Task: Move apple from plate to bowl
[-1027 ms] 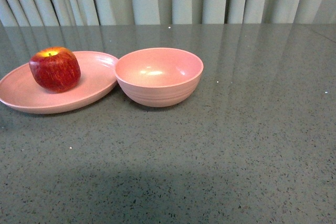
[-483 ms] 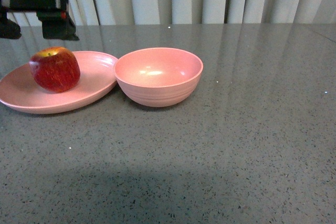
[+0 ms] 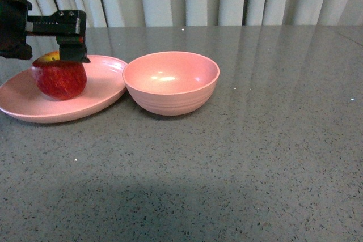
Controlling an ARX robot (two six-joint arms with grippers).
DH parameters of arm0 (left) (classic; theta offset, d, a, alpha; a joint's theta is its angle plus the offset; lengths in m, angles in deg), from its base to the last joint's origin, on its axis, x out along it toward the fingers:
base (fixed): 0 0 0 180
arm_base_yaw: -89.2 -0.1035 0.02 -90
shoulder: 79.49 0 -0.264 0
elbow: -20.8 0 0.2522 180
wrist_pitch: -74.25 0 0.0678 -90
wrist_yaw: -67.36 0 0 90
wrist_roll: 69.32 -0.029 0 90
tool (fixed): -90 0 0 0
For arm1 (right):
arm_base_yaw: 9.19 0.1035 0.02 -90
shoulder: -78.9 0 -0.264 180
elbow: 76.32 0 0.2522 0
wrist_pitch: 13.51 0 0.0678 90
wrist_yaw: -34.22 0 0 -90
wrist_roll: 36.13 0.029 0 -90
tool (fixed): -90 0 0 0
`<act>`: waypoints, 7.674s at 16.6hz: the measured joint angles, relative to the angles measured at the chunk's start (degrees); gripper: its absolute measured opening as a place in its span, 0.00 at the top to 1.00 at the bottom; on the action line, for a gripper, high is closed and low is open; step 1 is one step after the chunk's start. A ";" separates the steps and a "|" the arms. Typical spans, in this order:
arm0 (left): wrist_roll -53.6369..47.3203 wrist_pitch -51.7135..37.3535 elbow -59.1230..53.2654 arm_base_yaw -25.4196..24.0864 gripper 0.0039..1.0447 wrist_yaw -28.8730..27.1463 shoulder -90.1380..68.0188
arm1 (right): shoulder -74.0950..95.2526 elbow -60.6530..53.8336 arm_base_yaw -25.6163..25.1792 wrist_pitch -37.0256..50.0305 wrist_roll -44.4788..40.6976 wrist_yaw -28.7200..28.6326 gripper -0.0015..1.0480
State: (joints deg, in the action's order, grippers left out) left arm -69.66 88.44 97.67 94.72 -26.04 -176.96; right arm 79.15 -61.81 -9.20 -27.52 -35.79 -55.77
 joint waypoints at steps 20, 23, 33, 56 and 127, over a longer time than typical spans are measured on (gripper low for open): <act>1.44 -0.42 -0.04 0.35 0.32 1.11 -1.73 | 0.00 0.00 0.00 0.00 0.00 0.00 0.06; 1.40 -0.02 2.34 2.47 0.32 1.51 2.60 | 0.00 0.00 0.00 0.00 0.00 0.00 0.06; 1.46 0.42 6.56 16.74 0.32 0.17 2.12 | 0.00 0.00 0.00 -0.02 0.00 0.00 0.06; 4.11 4.39 10.82 19.82 0.07 0.26 -9.55 | 0.00 0.00 0.00 -0.02 0.00 0.00 0.06; 1.11 -0.22 -62.25 -5.35 0.76 3.39 96.89 | 0.00 0.00 0.00 0.02 0.00 0.00 0.06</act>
State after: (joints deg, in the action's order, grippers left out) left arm -68.55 88.22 35.43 89.37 -22.66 -80.07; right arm 79.15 -61.81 -9.20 -27.50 -35.79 -55.77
